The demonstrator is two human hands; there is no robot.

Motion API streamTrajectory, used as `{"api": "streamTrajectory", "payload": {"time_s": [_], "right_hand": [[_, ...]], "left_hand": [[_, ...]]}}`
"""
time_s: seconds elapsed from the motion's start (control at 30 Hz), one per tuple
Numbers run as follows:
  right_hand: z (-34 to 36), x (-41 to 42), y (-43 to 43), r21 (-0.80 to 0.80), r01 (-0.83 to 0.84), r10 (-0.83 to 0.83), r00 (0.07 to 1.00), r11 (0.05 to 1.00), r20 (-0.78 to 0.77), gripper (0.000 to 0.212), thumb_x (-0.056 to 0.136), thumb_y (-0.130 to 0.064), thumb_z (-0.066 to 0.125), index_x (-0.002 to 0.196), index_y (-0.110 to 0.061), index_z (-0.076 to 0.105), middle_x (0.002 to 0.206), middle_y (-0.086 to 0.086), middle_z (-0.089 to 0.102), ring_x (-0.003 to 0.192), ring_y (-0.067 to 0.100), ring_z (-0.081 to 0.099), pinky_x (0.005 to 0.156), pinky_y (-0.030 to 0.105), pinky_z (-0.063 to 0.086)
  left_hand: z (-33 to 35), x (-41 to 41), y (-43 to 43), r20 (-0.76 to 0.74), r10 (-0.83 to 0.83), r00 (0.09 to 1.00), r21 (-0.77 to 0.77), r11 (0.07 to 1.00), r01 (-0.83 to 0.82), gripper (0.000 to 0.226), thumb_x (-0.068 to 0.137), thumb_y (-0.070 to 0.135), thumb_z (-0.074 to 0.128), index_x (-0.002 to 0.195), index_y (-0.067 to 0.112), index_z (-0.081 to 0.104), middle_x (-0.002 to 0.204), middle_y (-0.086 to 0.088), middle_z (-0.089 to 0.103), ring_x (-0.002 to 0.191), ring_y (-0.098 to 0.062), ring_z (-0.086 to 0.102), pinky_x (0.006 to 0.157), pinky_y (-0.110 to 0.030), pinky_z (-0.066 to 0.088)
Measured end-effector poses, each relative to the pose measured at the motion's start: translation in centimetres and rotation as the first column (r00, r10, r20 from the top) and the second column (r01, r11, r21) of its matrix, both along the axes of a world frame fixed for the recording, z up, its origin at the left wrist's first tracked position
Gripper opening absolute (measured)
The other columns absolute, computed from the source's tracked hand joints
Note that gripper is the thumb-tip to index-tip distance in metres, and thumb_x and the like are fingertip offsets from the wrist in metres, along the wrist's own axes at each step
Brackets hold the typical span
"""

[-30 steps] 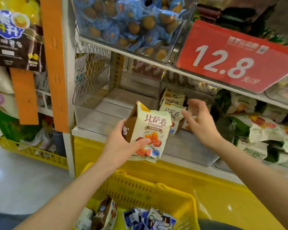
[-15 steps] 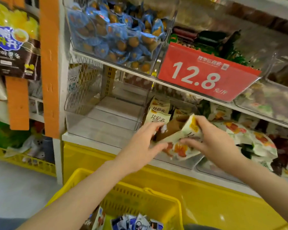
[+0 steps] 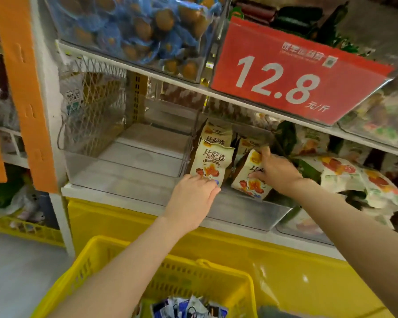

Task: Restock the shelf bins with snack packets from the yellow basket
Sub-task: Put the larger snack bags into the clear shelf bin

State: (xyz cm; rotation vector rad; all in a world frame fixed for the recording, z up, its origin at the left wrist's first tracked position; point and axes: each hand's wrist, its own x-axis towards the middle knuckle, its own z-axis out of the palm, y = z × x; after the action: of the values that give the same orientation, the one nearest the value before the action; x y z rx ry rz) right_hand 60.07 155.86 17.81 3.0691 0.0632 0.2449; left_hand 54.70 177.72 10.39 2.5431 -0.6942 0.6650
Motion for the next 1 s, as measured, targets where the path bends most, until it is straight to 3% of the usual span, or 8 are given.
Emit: {"api": "streamTrajectory", "payload": {"time_s": [0.17,0.3,0.37,0.47,0.6,0.67,0.9,1.0], "right_hand": [[-1.1,3.4,-0.8,0.159,-0.065,0.087,0.987,0.985,-0.135,0.068,0.084,-0.031,0.066,0.139,-0.021,0.028,0.132,0.010,0.055,0.117,0.027,0.056,0.097,0.041,0.047],[-0.7,4.8,-1.5,-0.179,-0.151,0.148,0.988,0.972,-0.031,0.067,0.084,-0.044,0.062,0.142,-0.020,0.037,0.146,0.009,0.039,0.133,0.030,0.036,0.109,0.042,0.027],[-0.8,4.8,-1.3,-0.223,-0.150,0.159,0.987,0.963,0.023,0.067,0.084,-0.045,0.062,0.141,-0.019,0.039,0.145,0.010,0.039,0.132,0.032,0.035,0.109,0.042,0.027],[-1.2,4.2,-0.9,-0.162,-0.117,0.126,0.991,0.980,0.047,0.068,0.083,-0.040,0.065,0.140,-0.017,0.037,0.140,0.012,0.045,0.126,0.032,0.043,0.106,0.041,0.033],[-1.0,2.1,-0.4,0.182,-0.052,0.048,0.998,0.982,0.028,0.064,0.086,-0.036,0.063,0.140,-0.020,0.032,0.138,0.009,0.047,0.125,0.027,0.047,0.104,0.042,0.041],[-0.9,0.5,0.1,0.260,-0.089,0.068,0.994,0.961,0.090,0.060,0.091,-0.039,0.055,0.142,-0.021,0.030,0.142,0.007,0.043,0.129,0.025,0.043,0.105,0.041,0.040],[-2.7,-8.0,2.4,0.207,-0.183,0.184,0.983,0.961,0.015,0.058,0.095,-0.047,0.035,0.147,-0.024,0.022,0.149,0.002,0.035,0.132,0.018,0.039,0.106,0.031,0.033],[-4.1,-11.5,3.2,0.117,-0.253,0.255,0.967,0.960,-0.004,0.062,0.095,-0.046,0.035,0.148,-0.019,0.018,0.153,0.002,0.027,0.140,0.014,0.025,0.113,0.025,0.018]], "left_hand": [[-0.1,0.0,0.1,0.058,0.002,0.998,-0.037,0.999,0.000,0.041,0.094,0.037,0.029,0.090,0.022,0.067,0.087,0.006,0.070,0.081,-0.009,0.064,0.077,-0.028,0.048],[-0.3,0.0,0.1,0.058,-0.027,0.998,-0.059,0.998,0.030,0.039,0.095,0.034,0.031,0.093,0.019,0.067,0.090,0.004,0.070,0.084,-0.010,0.064,0.079,-0.029,0.047],[-0.2,-0.1,0.0,0.052,-0.030,0.998,-0.064,0.997,0.034,0.040,0.095,0.033,0.030,0.094,0.019,0.067,0.091,0.004,0.070,0.084,-0.011,0.063,0.079,-0.029,0.046],[-0.2,-0.2,0.0,0.047,-0.038,0.998,-0.068,0.997,0.041,0.039,0.096,0.032,0.031,0.095,0.018,0.068,0.092,0.003,0.070,0.086,-0.012,0.064,0.080,-0.029,0.046],[-0.4,-0.2,0.3,0.065,-0.025,0.998,-0.050,0.998,0.028,0.026,0.096,0.028,0.043,0.096,0.018,0.067,0.092,0.004,0.070,0.086,-0.012,0.064,0.081,-0.029,0.047],[-0.3,-0.2,0.4,0.064,-0.032,0.997,-0.027,0.999,0.034,0.027,0.098,0.029,0.041,0.099,0.019,0.066,0.094,0.005,0.069,0.088,-0.011,0.062,0.081,-0.029,0.045],[0.0,-0.2,0.8,-0.076,-0.063,0.995,0.068,0.995,0.068,0.035,0.099,0.034,0.033,0.128,0.022,0.048,0.128,0.004,0.055,0.120,-0.012,0.046,0.104,-0.030,0.030],[0.4,-1.6,1.3,-0.123,-0.037,0.992,0.081,0.996,0.048,0.045,0.097,0.034,0.039,0.140,0.021,0.033,0.142,0.002,0.041,0.133,-0.015,0.033,0.111,-0.030,0.020]]}}
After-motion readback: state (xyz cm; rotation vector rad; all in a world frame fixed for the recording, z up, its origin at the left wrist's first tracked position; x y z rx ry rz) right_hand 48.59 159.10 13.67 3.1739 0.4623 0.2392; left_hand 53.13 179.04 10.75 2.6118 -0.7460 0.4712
